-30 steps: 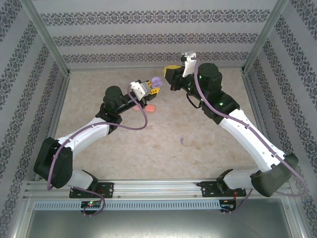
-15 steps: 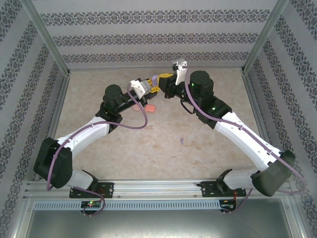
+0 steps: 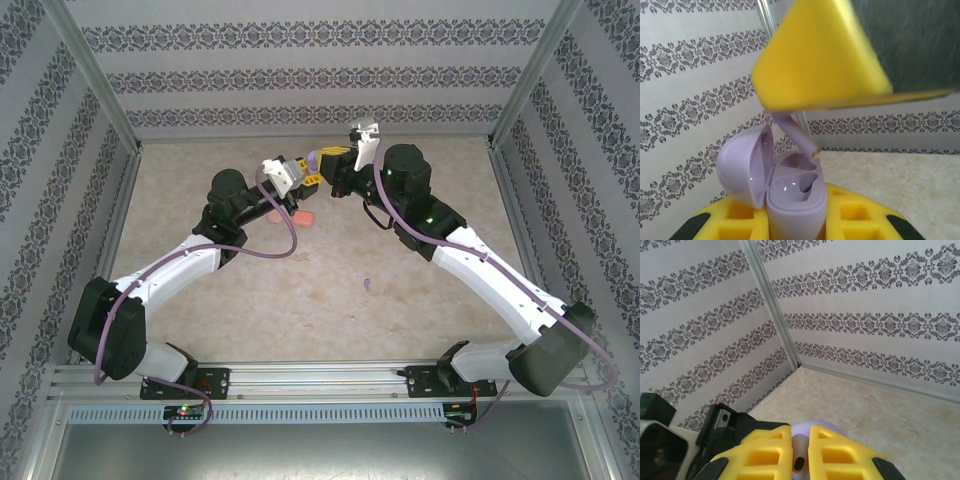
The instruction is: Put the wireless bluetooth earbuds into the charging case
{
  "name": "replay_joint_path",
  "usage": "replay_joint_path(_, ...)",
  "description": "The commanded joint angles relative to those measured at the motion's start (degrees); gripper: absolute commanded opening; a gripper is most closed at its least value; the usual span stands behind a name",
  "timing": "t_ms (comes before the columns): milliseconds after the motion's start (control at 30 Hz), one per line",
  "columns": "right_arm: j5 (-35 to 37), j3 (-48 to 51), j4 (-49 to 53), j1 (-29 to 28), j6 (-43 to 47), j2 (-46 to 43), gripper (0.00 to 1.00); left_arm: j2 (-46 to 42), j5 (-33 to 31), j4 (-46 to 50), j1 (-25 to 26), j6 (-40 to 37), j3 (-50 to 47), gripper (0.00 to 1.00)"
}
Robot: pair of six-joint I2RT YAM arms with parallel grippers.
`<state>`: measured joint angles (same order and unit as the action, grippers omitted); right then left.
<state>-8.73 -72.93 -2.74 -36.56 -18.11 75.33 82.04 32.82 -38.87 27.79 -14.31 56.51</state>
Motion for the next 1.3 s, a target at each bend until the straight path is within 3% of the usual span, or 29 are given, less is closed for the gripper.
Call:
replay_joint_path(0,1.97,1.94,-3.48,-0.89,-0.14,-0.61,0.13,-0.39,1.44,0.07,0.6,2.58,2.36,0.0)
replay_joint_path(233,4.95,5.12,-8.15,-1.88,2.59,-1.52,0.12,0.05,2.38,0.29,0.66,5.46,3.17,0.0)
replay_joint_path(800,7.48,7.79,-5.96,-2.12,7.03,-3.44,0.1,-0.89,1.59,0.55,0.6,5.09,3.34,0.0)
replay_joint_path(1267,5.75,8.22,-5.06,-4.63,7.84,-0.78,0.08,-0.95,0.89,0.53,0.61,6.97,4.0,0.0)
